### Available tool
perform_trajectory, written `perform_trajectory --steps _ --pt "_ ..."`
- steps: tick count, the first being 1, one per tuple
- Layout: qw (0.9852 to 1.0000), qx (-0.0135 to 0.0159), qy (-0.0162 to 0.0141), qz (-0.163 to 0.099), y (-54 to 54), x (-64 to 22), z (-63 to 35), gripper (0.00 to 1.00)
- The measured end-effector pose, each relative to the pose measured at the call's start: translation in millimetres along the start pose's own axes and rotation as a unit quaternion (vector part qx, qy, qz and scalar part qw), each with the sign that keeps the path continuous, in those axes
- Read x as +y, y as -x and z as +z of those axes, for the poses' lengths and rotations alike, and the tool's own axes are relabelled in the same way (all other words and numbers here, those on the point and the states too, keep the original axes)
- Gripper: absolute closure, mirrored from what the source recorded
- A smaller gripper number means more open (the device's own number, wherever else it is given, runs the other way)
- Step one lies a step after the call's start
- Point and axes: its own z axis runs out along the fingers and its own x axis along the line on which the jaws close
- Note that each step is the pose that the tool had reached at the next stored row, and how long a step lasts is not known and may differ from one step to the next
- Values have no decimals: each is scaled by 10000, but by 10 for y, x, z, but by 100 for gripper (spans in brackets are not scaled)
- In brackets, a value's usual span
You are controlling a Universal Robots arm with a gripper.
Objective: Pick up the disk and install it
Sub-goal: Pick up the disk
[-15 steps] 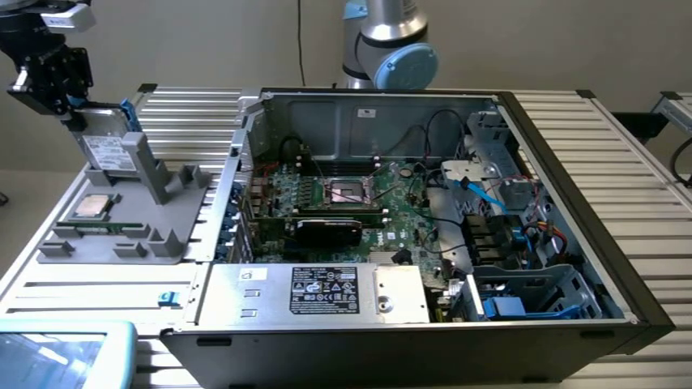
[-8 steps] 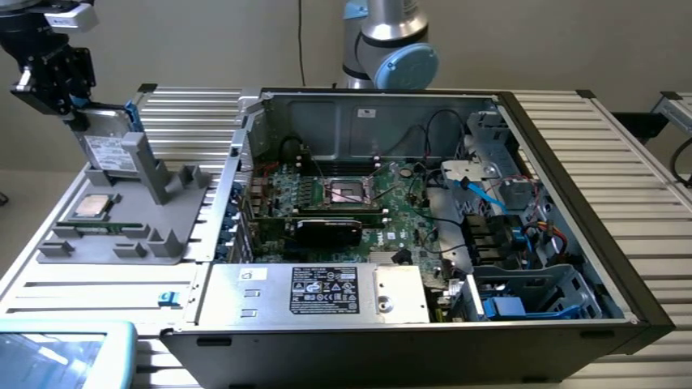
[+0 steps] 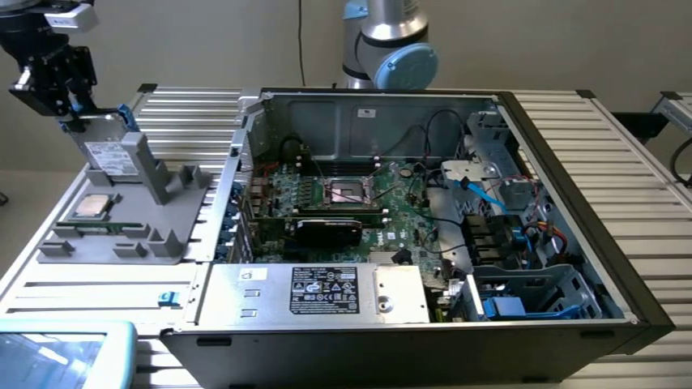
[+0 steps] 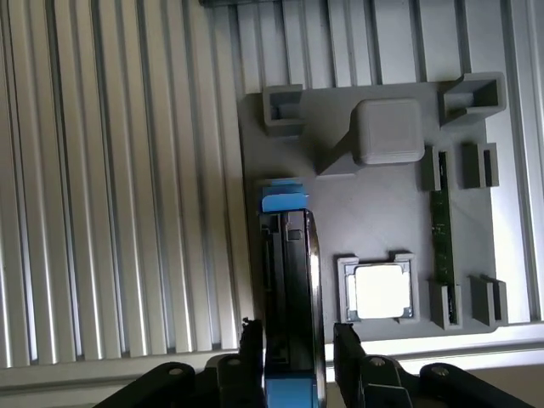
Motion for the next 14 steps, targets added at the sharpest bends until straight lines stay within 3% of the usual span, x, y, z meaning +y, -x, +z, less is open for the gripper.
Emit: perform_trajectory --steps 1,3,4,7,9,12,14 --pt "10000 0 0 0 0 0 3 48" --pt "10000 0 -5 0 0 0 5 48" --pt "10000 -1 -6 0 0 -1 5 42" --pt "10000 -5 -7 -1 0 0 7 42" --pt "10000 -25 -11 -1 -1 0 8 42" --pt "10000 -89 -17 -2 -2 0 6 42" --pt "9999 -106 -17 -3 -1 -1 6 42"
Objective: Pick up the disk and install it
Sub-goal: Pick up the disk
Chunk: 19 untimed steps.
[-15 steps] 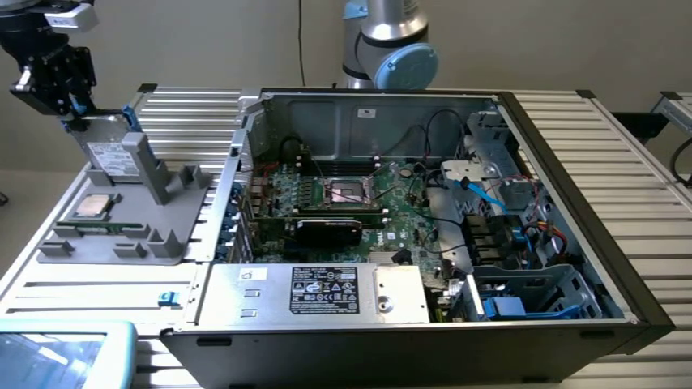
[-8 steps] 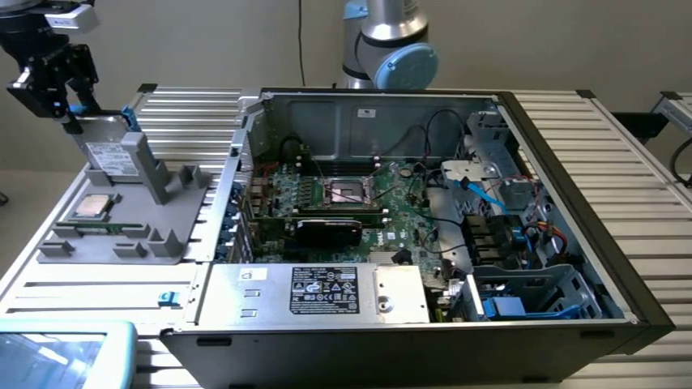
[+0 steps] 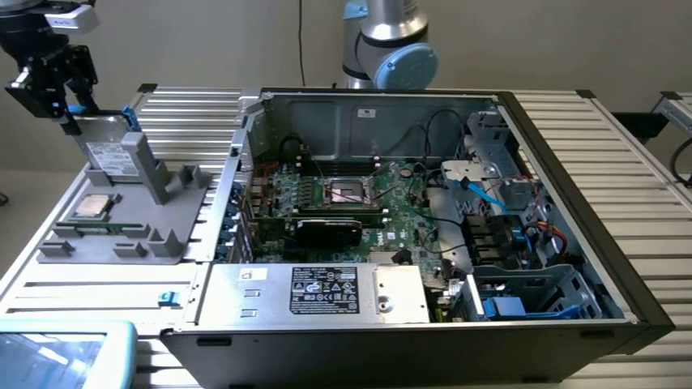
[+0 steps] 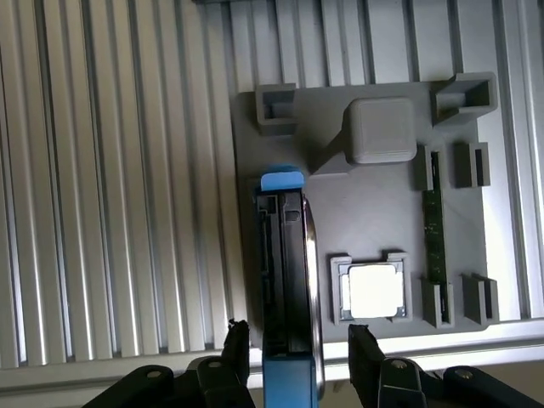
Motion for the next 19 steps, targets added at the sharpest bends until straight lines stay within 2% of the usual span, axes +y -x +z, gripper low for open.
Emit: perform_trajectory --steps 6,12,19 --pt "10000 -1 -1 2 -7 -7 -1 42" --pt "10000 0 1 1 -36 -60 -1 42" --pt "10000 1 13 -13 -52 -77 4 42"
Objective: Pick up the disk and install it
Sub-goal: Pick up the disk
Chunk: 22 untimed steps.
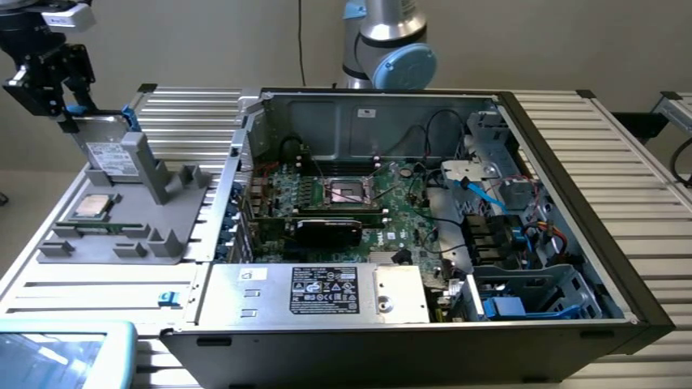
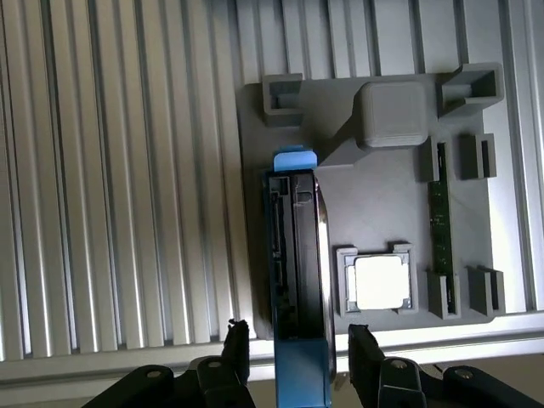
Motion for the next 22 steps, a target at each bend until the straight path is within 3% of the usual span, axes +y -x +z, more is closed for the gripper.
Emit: perform_trajectory --steps 11,22 --pt "9999 -1 14 -155 0 -1 5 42" --pt "9999 -2 12 -110 0 -2 5 42"
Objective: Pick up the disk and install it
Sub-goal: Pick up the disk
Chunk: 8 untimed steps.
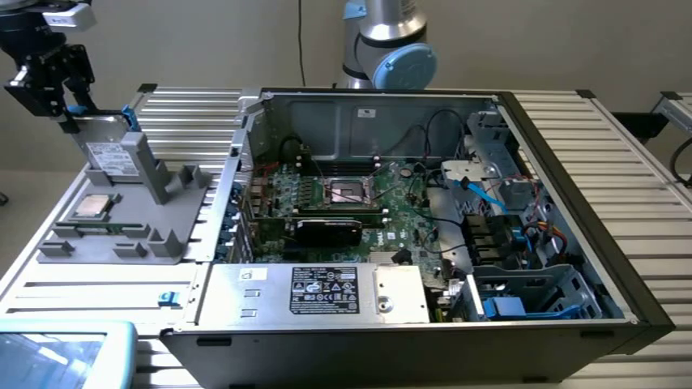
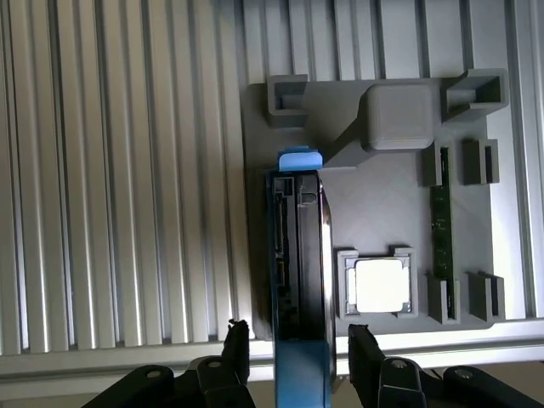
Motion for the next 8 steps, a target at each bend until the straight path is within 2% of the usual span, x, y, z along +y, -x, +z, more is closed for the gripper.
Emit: perform_trajectory --steps 8 --pt "10000 0 -1 32 0 0 0 42"
